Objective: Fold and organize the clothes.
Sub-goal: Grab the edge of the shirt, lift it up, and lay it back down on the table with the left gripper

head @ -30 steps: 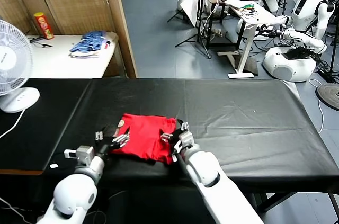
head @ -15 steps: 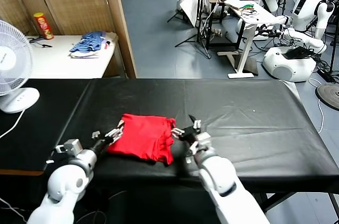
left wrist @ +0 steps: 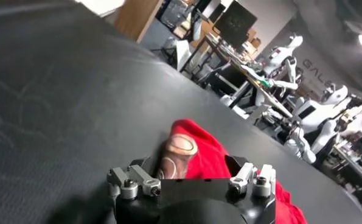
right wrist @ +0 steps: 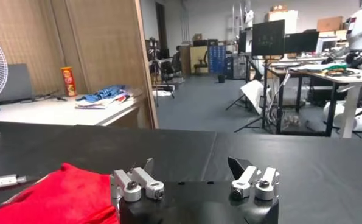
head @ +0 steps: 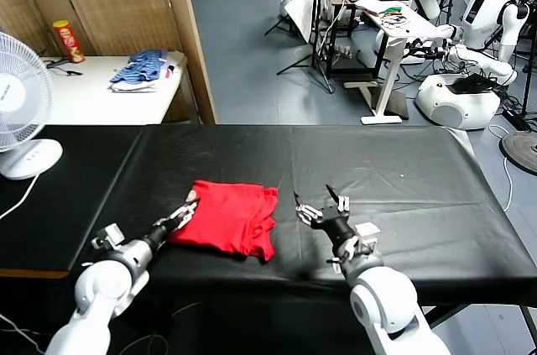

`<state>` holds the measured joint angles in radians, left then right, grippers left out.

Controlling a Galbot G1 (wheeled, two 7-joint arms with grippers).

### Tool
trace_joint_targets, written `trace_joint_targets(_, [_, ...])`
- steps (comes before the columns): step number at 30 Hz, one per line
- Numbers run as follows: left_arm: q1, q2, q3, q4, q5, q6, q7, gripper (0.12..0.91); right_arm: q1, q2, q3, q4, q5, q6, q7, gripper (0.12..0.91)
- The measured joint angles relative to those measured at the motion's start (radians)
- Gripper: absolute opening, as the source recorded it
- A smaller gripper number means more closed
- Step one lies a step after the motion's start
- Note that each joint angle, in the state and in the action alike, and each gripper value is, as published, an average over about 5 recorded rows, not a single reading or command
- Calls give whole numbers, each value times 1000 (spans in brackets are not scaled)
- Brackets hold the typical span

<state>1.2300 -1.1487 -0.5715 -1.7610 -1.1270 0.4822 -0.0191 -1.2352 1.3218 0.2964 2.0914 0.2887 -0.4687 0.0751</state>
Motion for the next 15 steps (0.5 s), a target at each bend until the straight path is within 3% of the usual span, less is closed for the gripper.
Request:
trace_joint_targets(7, [0, -11, 3, 0, 0, 4, -5, 376, -6, 9, 3, 4, -4, 0, 0, 798])
trace_joint_targets(11, [-1, -12, 4, -9, 47, -6, -20, 175, -13, 18, 7, 7, -33, -7, 8, 798])
trace_joint_targets(15, [9, -7, 2, -36, 162, -20, -36, 141, -26, 28, 16, 9, -90, -40, 34, 798])
